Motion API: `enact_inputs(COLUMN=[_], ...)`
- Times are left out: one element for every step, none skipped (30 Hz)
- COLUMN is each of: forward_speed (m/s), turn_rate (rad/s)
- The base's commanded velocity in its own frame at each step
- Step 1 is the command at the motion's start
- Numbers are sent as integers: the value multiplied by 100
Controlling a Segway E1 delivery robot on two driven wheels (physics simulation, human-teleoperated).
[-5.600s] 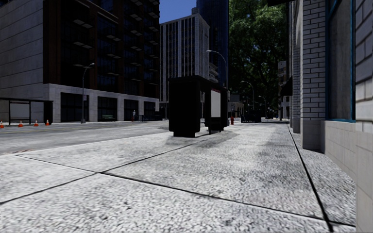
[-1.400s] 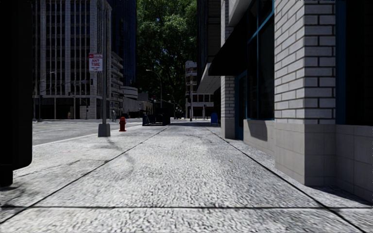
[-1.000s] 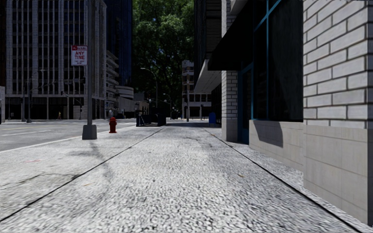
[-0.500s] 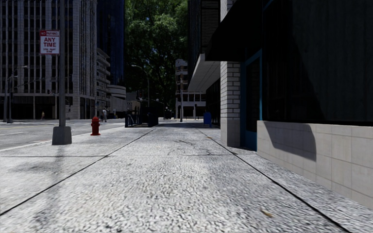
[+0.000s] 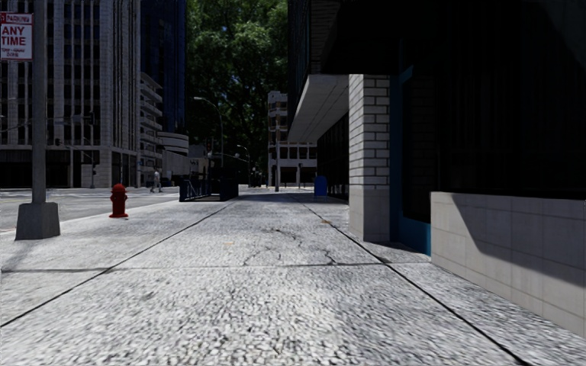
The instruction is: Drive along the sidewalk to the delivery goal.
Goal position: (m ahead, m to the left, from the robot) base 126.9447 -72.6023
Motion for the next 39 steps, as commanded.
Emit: enact_inputs(forward_speed=[200,200,200,200,200,200,200,200,200,200,200,200,200,200,200,200,200,200,200,200,200,200,200,200,200,200,200,200,200,200,200,200,200,200,200,200,200,200,200], turn_rate=[0,0,0,0,0,0,0,0,0,0,0,0,0,0,0,0,0,0,0,0,0,0,0,0,0,0,0,0,0,0,0,0,0,0,0,0,0,0,0])
